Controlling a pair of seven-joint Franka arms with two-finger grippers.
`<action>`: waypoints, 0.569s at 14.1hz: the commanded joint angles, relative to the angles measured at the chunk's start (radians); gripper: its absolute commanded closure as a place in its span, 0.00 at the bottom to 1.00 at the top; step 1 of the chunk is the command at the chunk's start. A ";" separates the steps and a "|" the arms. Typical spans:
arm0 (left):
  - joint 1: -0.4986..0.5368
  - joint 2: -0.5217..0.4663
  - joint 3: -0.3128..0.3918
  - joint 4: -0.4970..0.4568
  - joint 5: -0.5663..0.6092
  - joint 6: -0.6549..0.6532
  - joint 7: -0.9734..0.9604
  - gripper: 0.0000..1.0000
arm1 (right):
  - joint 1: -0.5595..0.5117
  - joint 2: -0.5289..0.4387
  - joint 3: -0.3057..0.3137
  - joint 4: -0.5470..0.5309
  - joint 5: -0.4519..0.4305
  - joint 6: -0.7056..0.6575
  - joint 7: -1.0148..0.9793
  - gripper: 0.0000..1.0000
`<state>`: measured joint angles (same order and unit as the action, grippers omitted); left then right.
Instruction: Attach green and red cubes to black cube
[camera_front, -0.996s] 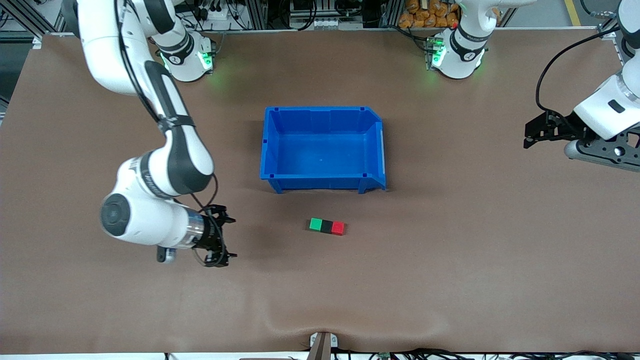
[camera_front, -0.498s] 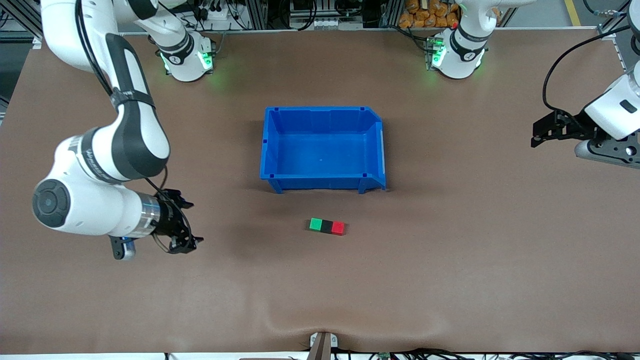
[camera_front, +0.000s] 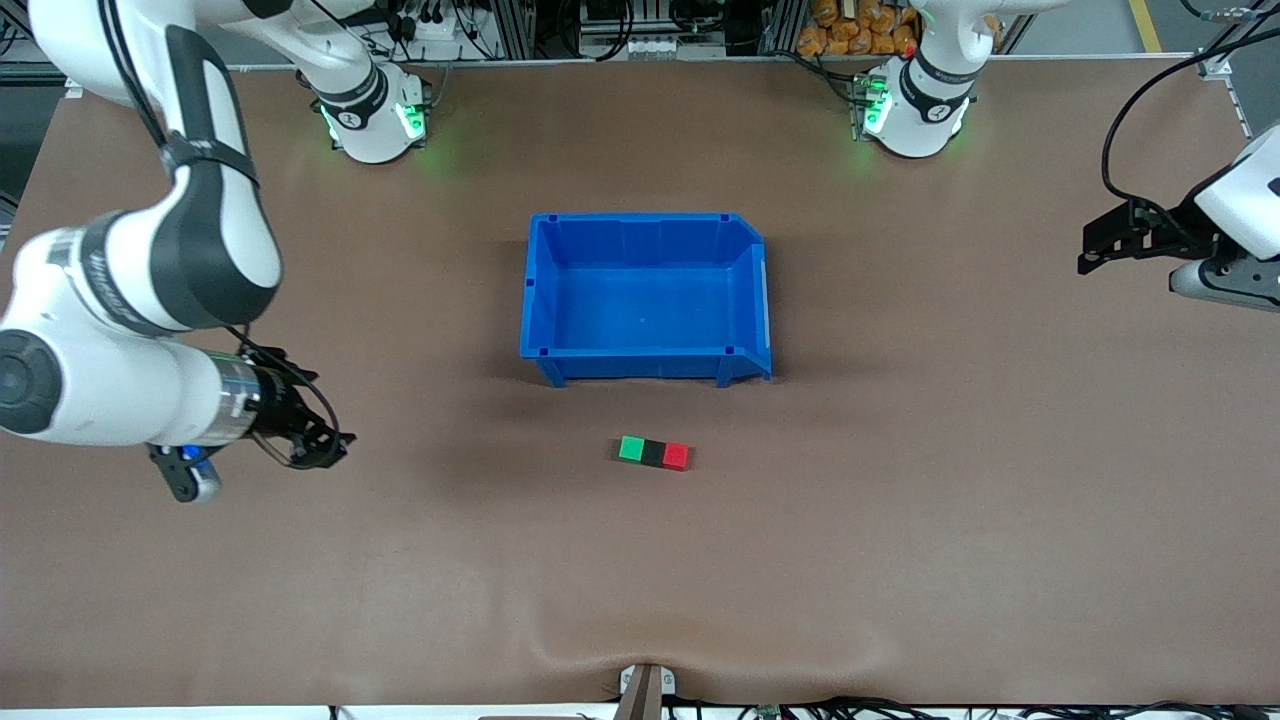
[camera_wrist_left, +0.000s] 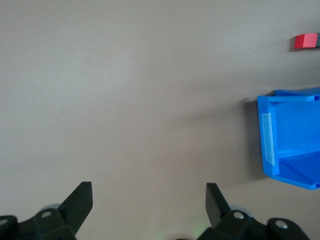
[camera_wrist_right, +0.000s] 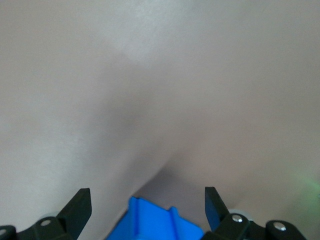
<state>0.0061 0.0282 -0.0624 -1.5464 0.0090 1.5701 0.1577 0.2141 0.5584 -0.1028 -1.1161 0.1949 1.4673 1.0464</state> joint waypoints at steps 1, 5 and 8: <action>0.011 -0.010 -0.005 0.005 0.011 -0.019 0.022 0.00 | -0.051 -0.063 0.026 -0.030 -0.017 -0.045 -0.103 0.00; 0.011 -0.010 -0.005 0.006 0.006 -0.018 0.020 0.00 | -0.088 -0.087 0.026 -0.028 -0.029 -0.128 -0.232 0.00; 0.011 -0.010 -0.007 0.006 0.003 -0.018 0.020 0.00 | -0.116 -0.130 0.026 -0.033 -0.049 -0.152 -0.350 0.00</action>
<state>0.0071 0.0281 -0.0624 -1.5464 0.0089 1.5674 0.1576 0.1313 0.4828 -0.1012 -1.1169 0.1701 1.3379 0.7679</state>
